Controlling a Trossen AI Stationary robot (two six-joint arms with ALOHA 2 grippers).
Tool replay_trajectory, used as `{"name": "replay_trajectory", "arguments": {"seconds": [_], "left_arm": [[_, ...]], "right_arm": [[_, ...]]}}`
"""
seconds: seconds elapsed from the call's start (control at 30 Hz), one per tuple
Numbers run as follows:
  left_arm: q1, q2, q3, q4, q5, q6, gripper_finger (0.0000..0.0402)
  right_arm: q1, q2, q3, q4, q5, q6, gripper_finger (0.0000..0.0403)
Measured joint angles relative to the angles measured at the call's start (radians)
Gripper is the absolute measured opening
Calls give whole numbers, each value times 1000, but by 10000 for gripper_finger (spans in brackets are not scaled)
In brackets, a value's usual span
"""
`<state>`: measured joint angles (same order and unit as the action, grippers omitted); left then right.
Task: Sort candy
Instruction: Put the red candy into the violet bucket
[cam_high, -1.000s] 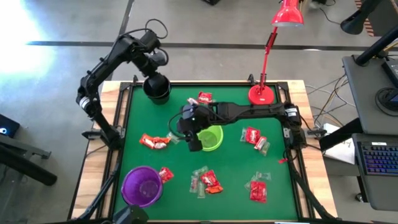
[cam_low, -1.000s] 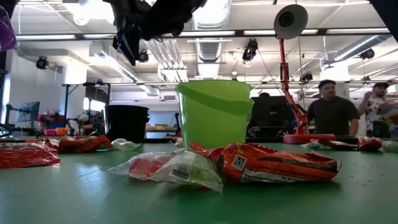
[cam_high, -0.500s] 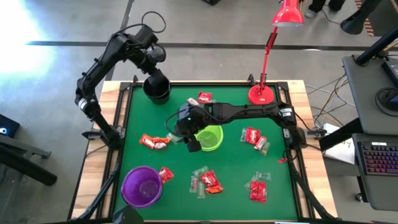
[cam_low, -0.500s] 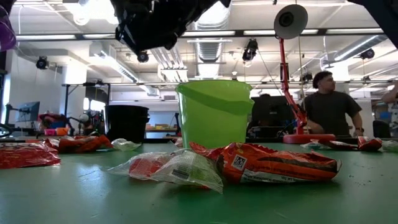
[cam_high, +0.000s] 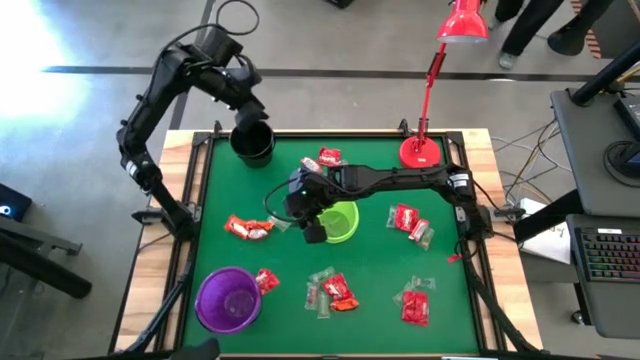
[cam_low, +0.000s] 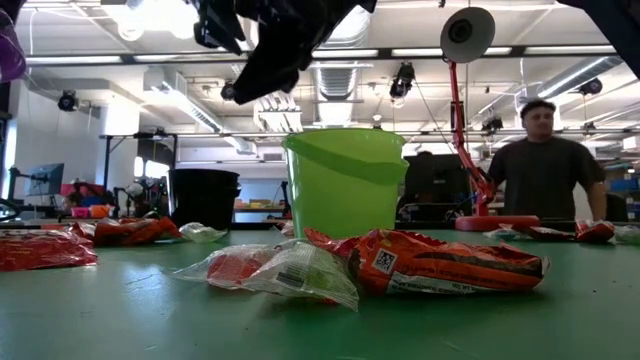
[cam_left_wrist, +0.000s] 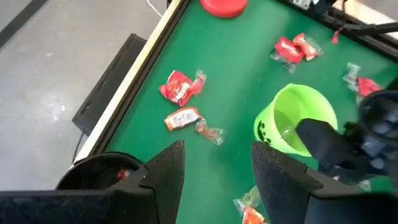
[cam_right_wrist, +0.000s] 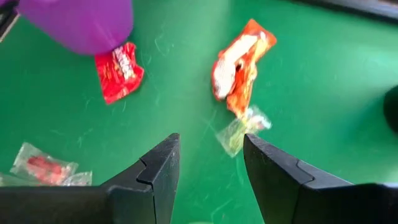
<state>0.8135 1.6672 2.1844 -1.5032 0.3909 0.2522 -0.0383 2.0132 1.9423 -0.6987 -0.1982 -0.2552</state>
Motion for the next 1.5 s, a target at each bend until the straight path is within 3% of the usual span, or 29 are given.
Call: {"name": "replay_trajectory", "arguments": {"seconds": [0.13, 0.3, 0.5, 0.63, 0.8, 0.97, 1.23, 1.5], "left_arm": [[-2, 0, 17, 10, 78, -22, 167], [-3, 0, 28, 20, 80, -34, 167], [-3, 1, 4, 16, -50, -58, 167], [-7, 8, -26, -63, -44, -53, 167], [-88, -11, -106, -65, -29, -45, 162], [-183, -35, -198, -67, -106, -22, 156], [-275, -133, -370, -68, -115, -76, 152], [-421, -234, -513, -68, -113, -228, 152]], "right_arm": [[0, 0, 0, -22, 0, 2, 169], [0, 0, 0, -24, 0, 2, 169], [0, 0, 0, -32, 0, 15, 169], [-1, 0, 0, -41, 0, 20, 169], [-6, -1, 0, -49, 44, 21, 169], [-19, -5, 1, -119, 178, 23, 169], [-55, -11, 1, -301, 184, 122, 169], [-69, -35, 1, -320, 183, 141, 169]]}}
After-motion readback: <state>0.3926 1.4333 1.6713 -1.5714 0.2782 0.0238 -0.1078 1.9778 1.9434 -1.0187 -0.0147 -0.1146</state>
